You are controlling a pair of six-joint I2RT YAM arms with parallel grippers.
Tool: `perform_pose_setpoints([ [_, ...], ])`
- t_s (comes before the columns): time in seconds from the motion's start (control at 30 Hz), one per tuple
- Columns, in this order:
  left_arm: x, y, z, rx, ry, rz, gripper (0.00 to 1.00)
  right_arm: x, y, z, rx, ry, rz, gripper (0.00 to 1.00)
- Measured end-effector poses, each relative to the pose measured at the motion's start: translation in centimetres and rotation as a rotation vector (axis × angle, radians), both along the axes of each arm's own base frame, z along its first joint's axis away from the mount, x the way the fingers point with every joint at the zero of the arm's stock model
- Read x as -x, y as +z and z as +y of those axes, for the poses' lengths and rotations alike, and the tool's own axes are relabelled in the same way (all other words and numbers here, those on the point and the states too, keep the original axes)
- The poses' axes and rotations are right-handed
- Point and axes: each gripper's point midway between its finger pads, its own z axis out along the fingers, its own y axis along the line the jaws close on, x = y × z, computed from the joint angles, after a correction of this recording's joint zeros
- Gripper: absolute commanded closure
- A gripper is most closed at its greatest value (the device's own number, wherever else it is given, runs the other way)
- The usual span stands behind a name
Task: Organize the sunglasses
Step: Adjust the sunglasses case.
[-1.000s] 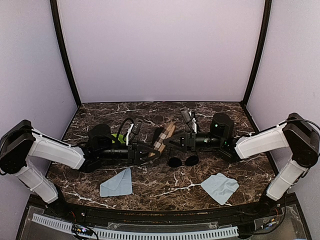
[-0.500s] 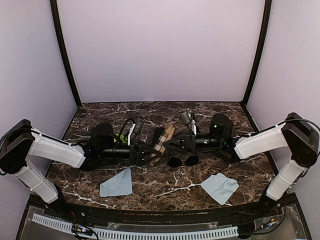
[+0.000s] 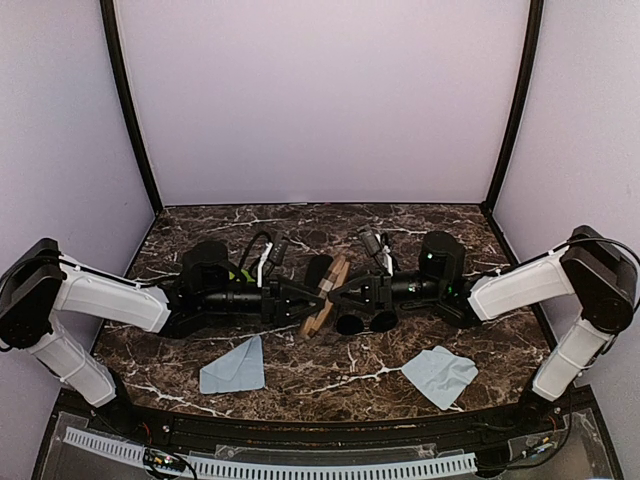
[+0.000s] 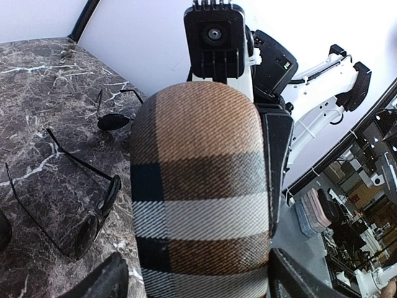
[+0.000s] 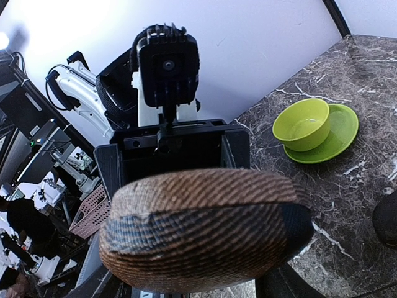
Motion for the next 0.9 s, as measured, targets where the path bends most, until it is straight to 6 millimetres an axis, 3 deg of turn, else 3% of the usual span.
perform_pose_setpoints([
  [0.3,0.34,0.10,-0.06,0.006,-0.019,0.011,0.58,-0.05,-0.16,0.00,0.002,-0.001,-0.010,1.00],
  [0.5,0.43,0.11,-0.07,0.006,-0.025,0.010,0.99,0.04,-0.31,-0.02,0.005,0.004,-0.035,1.00],
  [0.9,0.81,-0.17,-0.09,0.030,-0.043,0.016,1.00,0.16,-0.66,-0.46,0.015,0.035,-0.056,1.00],
])
